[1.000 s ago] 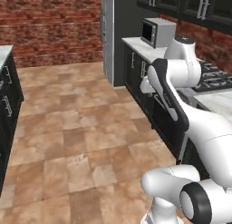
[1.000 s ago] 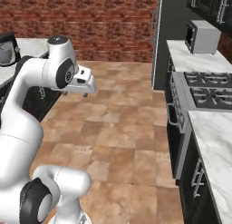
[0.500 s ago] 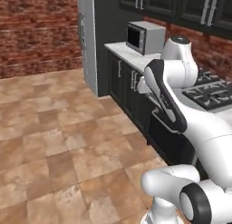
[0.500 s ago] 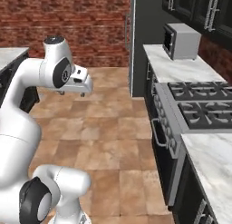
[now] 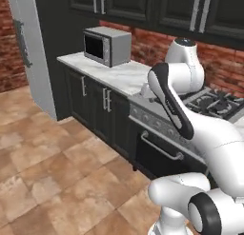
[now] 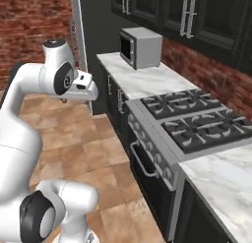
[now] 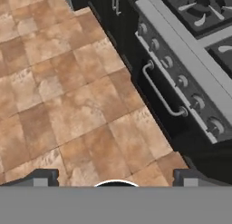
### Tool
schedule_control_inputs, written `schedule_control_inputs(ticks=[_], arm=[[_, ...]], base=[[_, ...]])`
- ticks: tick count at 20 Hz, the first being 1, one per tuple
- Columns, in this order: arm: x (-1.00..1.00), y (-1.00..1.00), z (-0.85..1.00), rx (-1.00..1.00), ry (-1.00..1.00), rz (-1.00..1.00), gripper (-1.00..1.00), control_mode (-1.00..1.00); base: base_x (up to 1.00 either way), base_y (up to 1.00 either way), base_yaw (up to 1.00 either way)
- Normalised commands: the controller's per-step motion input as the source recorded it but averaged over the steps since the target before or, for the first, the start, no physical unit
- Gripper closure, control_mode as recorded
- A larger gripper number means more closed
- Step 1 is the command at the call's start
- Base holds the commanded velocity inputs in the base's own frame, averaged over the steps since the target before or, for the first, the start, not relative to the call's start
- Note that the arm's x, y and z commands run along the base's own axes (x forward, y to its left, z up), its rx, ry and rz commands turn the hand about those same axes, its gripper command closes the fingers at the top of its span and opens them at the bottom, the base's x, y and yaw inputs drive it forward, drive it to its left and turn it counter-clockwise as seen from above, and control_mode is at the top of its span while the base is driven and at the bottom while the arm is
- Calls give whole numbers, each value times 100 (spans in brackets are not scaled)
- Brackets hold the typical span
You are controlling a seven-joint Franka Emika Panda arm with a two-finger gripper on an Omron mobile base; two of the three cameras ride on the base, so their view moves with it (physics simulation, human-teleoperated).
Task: Navigate to the stove.
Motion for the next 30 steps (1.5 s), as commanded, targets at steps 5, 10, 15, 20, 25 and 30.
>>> schedule_control_inputs(ticks=[5,10,15,20,25,30], arm=[[0,0,0,0,0,0,-100,100],[0,0,0,0,0,0,-100,100],[0,0,0,0,0,0,-100,100],[0,0,0,0,0,0,-100,100],[0,0,0,0,0,0,-100,100],[0,0,0,0,0,0,-100,100]], base=[[53,12,-67],[31,44,-74],[48,77,-70],[35,88,-57],[5,81,-41],[61,27,-21]])
